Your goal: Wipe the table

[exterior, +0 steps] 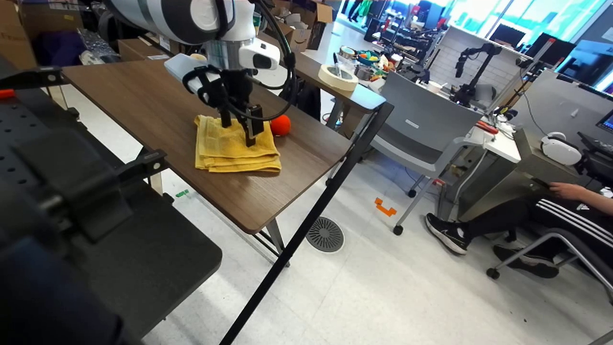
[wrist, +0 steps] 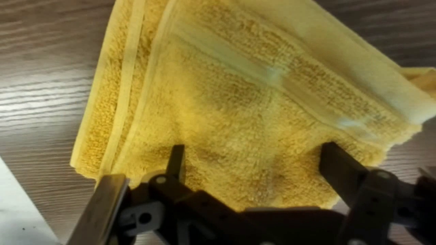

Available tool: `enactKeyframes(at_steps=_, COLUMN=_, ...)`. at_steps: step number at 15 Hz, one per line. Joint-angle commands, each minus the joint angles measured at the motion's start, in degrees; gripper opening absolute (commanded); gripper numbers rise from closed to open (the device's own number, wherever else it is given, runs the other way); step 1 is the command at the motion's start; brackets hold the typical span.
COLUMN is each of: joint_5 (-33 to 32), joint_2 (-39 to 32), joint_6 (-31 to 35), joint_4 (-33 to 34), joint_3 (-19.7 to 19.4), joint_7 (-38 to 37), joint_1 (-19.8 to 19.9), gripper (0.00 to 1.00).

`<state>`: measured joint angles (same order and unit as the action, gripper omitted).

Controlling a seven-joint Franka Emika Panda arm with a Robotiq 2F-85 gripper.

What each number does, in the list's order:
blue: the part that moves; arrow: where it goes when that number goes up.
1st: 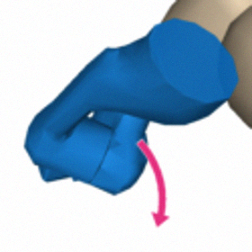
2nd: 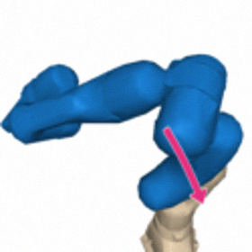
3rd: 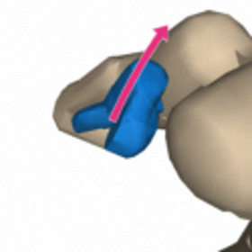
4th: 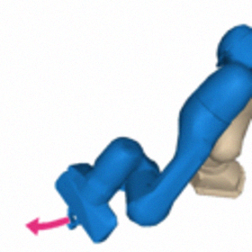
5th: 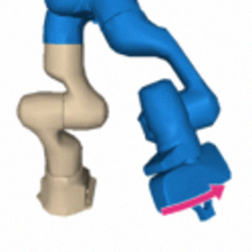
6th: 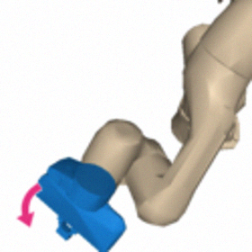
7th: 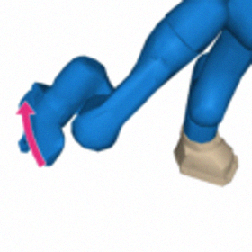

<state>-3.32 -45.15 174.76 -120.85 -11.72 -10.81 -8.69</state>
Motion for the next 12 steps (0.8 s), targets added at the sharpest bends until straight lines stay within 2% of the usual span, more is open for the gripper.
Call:
enactKeyframes(at_steps=1, joint_5=1.17, joint_2=0.86, joint_6=1.8, joint_4=-2.13, joint_3=-0.96, joint_7=1.14, joint_1=-0.72, gripper=1.0)
enactKeyframes(at_steps=3, joint_5=1.28, joint_2=1.92, joint_6=2.97, joint_4=-4.37, joint_3=-1.57, joint_7=1.25, joint_1=-1.27, gripper=1.0)
enactKeyframes(at_steps=6, joint_5=1.69, joint_2=-2.43, joint_6=-1.61, joint_4=3.01, joint_3=7.52, joint_7=6.08, joint_1=9.05, gripper=1.0)
enactKeyframes(at_steps=9, joint_5=4.65, joint_2=-6.61, joint_6=-7.29, joint_4=10.54, joint_3=12.45, joint_7=8.25, joint_1=17.52, gripper=1.0)
enactKeyframes(at_steps=12, joint_5=8.7, joint_2=-8.17, joint_6=-11.14, joint_4=15.07, joint_3=15.05, joint_7=10.08, joint_1=24.46, gripper=1.0)
